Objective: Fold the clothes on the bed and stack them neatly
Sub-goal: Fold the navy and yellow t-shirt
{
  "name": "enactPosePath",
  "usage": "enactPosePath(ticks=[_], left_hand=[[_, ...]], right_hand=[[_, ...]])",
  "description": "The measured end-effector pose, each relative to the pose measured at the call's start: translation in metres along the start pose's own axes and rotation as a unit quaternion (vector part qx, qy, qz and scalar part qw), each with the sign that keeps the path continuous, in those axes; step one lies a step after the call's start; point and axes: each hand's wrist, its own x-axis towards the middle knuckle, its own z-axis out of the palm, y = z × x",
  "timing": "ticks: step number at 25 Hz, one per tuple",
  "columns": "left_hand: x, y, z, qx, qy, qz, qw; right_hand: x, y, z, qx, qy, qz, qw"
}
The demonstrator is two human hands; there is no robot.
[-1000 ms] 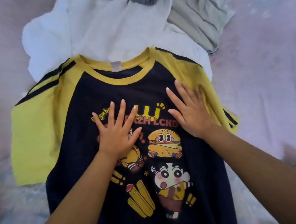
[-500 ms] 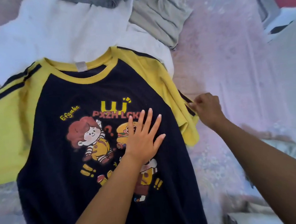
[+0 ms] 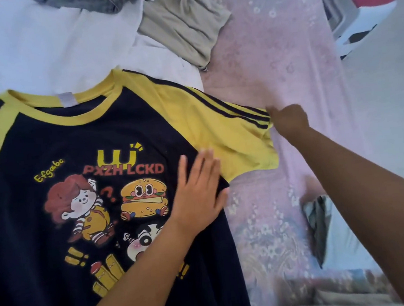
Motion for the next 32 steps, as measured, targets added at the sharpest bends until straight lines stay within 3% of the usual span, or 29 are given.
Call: enactPosePath(ticks=[3, 7, 11, 14, 18, 19, 22, 24, 25, 27, 29, 31, 32], left_hand=[[0.041, 0.042, -0.004, -0.007, 0.056, 0.121, 0.991], [0.077, 0.069, 0.001, 0.069, 0.001, 0.193, 0.979], [0.100, 0.072, -0.003, 0.113, -0.068, 0.190, 0.973], [0.108, 0.076, 0.004, 0.047, -0.109, 0.184, 0.976], [0.114, 0.081, 0.023, -0.086, -0.312, 0.138, 0.936], [0.111, 0.081, 0.023, -0.116, -0.326, 0.128, 0.930], [0.073, 0.078, 0.014, -0.205, -0.252, 0.088, 0.942], [0.033, 0.062, 0.002, -0.141, -0.169, 0.070, 0.973], [0.016, 0.050, -0.003, -0.106, -0.143, 0.051, 0.983], [-0.012, 0.023, -0.012, -0.058, -0.108, -0.011, 0.992], [-0.035, 0.001, -0.018, -0.037, -0.102, -0.095, 0.989], [-0.065, -0.015, -0.021, -0.019, -0.111, -0.167, 0.979], [-0.084, -0.020, -0.023, -0.011, -0.117, -0.181, 0.976]], right_hand=[[0.006, 0.001, 0.002, 0.085, -0.079, 0.085, 0.990], [0.017, -0.007, 0.005, 0.138, -0.078, 0.096, 0.983], [0.033, -0.012, -0.010, 0.184, -0.055, 0.079, 0.978], [0.049, -0.012, -0.021, 0.180, -0.032, 0.056, 0.982], [0.066, -0.007, -0.009, 0.094, -0.018, 0.018, 0.995], [0.068, -0.005, -0.004, 0.072, -0.014, 0.012, 0.997], [0.071, -0.006, 0.007, -0.019, 0.012, 0.001, 1.000], [0.059, -0.012, 0.015, -0.124, 0.057, 0.001, 0.991], [0.043, -0.018, 0.022, -0.193, 0.088, -0.023, 0.977], [-0.006, -0.028, 0.053, -0.234, 0.127, -0.210, 0.941], [-0.076, -0.020, 0.088, -0.181, 0.016, -0.393, 0.901], [-0.135, 0.010, 0.106, -0.228, -0.085, -0.438, 0.866], [-0.151, 0.024, 0.106, -0.271, -0.074, -0.448, 0.849]])
